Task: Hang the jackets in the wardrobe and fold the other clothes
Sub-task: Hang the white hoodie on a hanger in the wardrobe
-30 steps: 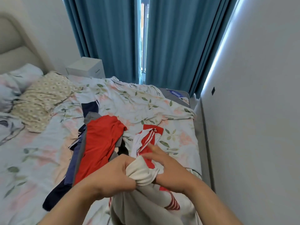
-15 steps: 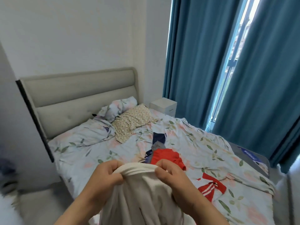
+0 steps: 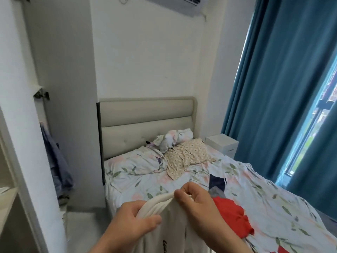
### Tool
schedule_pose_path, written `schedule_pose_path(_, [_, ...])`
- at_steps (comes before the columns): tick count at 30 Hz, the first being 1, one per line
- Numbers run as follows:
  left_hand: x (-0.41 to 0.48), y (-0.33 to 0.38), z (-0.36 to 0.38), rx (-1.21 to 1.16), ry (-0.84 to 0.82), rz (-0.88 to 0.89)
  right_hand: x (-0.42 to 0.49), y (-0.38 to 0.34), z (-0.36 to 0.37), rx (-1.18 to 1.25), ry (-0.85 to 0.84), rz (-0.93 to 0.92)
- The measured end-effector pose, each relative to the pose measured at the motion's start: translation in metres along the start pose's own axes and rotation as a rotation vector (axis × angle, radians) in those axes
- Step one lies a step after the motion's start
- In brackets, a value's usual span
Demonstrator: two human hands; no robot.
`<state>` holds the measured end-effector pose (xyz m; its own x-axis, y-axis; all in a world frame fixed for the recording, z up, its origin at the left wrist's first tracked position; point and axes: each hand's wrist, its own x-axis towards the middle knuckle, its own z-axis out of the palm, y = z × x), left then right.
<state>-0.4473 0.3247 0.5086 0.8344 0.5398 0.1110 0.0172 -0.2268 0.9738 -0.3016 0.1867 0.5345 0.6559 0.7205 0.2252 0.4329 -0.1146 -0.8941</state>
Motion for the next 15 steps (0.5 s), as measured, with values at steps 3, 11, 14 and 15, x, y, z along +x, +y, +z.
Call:
schedule_pose_path(3, [0.011,-0.008,-0.021,-0.039,0.016,0.031,0.015,-0.007,0.019,0.000,0.006,0.009])
schedule_pose_path(11, [0.030,-0.033,-0.075,-0.157,0.132,0.112,0.055,-0.010,0.069,0.082,-0.056,0.007])
schedule_pose_path(14, [0.041,-0.045,-0.091,-0.213,0.214,0.099,0.074,-0.009,0.087,0.170,-0.116,0.013])
schedule_pose_path(15, [0.044,-0.048,-0.096,-0.238,0.241,0.092,0.081,-0.008,0.093,0.194,-0.136,0.015])
